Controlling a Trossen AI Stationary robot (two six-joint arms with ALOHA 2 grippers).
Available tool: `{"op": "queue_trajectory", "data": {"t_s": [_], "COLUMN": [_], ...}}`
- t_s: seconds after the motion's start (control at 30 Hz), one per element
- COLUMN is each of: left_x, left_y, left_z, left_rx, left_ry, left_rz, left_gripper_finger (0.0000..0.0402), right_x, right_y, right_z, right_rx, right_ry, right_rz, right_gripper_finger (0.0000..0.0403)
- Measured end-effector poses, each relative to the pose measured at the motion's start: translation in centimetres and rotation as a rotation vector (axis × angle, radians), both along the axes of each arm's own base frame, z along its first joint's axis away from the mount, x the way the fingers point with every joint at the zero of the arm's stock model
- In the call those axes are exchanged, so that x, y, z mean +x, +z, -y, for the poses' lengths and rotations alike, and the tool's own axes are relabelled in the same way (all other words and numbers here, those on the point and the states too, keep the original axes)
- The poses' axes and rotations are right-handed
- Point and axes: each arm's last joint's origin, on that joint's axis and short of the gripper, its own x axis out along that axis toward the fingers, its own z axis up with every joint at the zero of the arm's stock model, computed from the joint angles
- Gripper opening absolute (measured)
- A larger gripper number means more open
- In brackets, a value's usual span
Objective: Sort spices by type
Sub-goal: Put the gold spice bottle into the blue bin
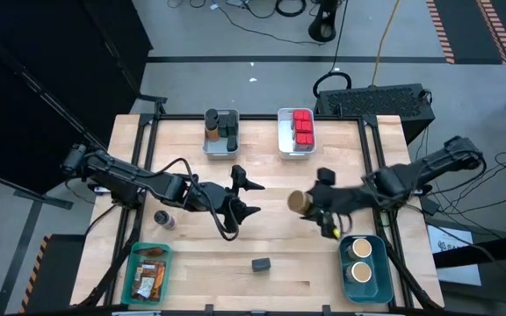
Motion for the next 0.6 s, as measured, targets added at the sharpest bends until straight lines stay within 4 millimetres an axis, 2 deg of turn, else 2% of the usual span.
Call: {"op": "queue_trajectory", "data": {"t_s": [0.33,0.6], "left_x": [0.2,0.6], "left_y": [0.6,2.2], "left_z": [0.2,1.1], "left_rx": [-0.242,-0.460], "left_ry": [0.046,-0.181], "left_rz": [0.087,0.207], "left_gripper_finger": [0.0313,0.0313], "right_x": [-3.2,-6.4], "right_y": [-1.4,-2.3], "right_z": [-6.7,-10.3], "right_rx": [-0.140,-0.210], "right_ry": [-0.094,-0.155], "right_rz": [0.133,0.267], "right_gripper_finger": [0.0255,0.0255]}}
